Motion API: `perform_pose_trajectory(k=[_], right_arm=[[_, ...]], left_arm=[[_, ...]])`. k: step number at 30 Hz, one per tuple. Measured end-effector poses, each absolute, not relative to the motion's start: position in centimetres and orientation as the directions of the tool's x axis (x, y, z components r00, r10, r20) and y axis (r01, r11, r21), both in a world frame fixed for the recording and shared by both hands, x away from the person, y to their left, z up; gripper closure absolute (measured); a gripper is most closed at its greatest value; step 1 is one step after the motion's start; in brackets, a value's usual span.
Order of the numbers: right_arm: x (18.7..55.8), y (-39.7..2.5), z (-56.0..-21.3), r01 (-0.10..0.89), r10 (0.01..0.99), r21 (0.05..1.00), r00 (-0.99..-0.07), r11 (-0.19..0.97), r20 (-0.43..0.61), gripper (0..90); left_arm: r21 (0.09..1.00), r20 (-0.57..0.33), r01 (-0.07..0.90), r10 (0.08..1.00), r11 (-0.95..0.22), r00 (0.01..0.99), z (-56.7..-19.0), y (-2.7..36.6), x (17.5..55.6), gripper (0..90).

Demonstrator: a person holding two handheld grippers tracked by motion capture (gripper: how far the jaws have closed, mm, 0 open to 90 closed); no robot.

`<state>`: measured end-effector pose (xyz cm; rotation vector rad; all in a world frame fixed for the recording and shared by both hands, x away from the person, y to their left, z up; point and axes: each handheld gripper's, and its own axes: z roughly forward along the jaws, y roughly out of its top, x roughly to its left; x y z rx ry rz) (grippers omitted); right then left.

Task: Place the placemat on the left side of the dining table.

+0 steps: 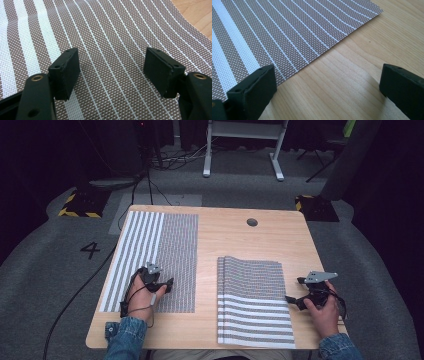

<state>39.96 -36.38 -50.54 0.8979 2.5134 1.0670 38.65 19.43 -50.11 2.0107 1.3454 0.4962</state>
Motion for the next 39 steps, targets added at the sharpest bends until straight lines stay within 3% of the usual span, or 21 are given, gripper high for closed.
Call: perform_pose_trajectory(k=[5,8,27,39], right_arm=[[40.0,-36.4,-50.5,0.439,0.635,0.720,-0.773,0.538,-0.003,1.2],[40.0,-36.4,-50.5,0.439,0.634,0.720,-0.773,0.537,-0.002,1.2],[40.0,-36.4,-50.5,0.439,0.635,0.720,-0.773,0.538,-0.003,1.2],[40.0,-36.4,-50.5,0.439,0.634,0.720,-0.773,0.538,-0.002,1.2]], left_arm=[[0.698,-0.048,0.672,0.921,-0.246,0.386,-50.0,19.3,38.8,29.1],[0.704,-0.104,0.677,0.913,-0.213,0.395,-49.3,19.4,38.4,31.0],[0.753,-0.048,0.563,0.825,-0.340,0.563,-43.6,15.1,32.2,27.5],[0.745,-0.060,0.526,0.745,-0.409,0.664,-44.6,13.2,28.8,27.4]])
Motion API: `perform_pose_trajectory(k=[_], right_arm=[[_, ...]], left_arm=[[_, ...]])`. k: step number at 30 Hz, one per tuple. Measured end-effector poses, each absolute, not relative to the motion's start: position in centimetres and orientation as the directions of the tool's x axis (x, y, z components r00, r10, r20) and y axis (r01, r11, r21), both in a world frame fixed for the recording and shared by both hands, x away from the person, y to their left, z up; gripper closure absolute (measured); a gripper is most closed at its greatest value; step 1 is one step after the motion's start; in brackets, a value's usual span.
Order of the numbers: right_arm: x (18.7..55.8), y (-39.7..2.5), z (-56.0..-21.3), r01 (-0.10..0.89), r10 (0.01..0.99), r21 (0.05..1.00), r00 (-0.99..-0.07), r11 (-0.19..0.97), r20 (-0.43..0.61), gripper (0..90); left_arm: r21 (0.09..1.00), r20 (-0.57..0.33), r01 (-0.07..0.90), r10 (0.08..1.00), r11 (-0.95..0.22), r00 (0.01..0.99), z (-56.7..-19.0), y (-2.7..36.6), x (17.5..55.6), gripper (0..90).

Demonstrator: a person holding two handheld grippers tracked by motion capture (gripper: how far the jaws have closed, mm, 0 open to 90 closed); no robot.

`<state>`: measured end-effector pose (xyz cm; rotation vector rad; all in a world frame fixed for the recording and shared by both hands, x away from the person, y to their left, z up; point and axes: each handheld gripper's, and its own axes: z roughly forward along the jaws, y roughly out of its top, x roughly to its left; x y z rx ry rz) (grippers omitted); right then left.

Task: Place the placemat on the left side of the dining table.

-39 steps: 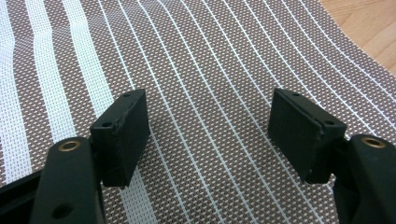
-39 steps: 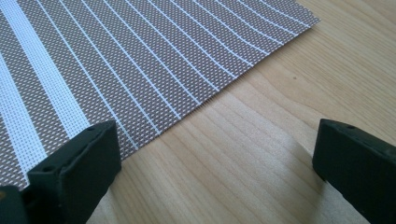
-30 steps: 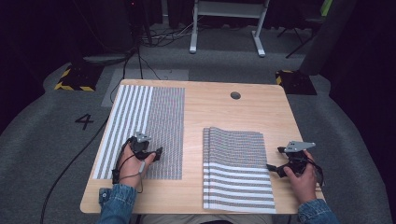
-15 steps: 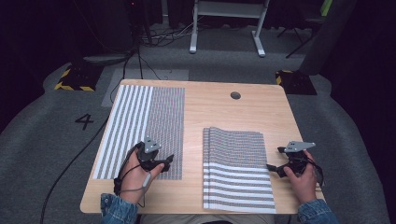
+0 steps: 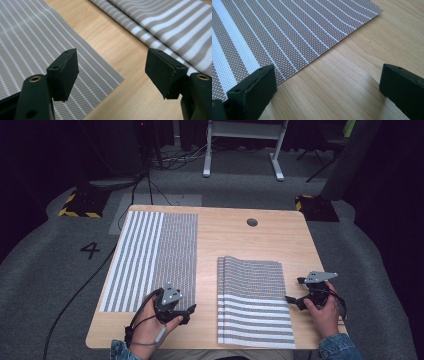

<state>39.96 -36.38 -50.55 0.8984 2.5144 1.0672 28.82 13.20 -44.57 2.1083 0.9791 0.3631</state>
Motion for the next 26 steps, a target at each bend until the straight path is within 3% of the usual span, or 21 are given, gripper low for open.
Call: perform_pose_trajectory(k=[12,26], right_arm=[[40.0,-36.4,-50.5,0.439,0.634,0.720,-0.773,0.538,-0.003,1.2],[40.0,-36.4,-50.5,0.439,0.634,0.720,-0.773,0.538,-0.002,1.2]], left_arm=[[0.710,-0.094,0.517,0.663,-0.478,0.742,-47.9,10.5,28.0,28.5],[0.684,-0.040,0.483,0.633,-0.547,0.773,-50.1,9.0,27.5,24.6]])
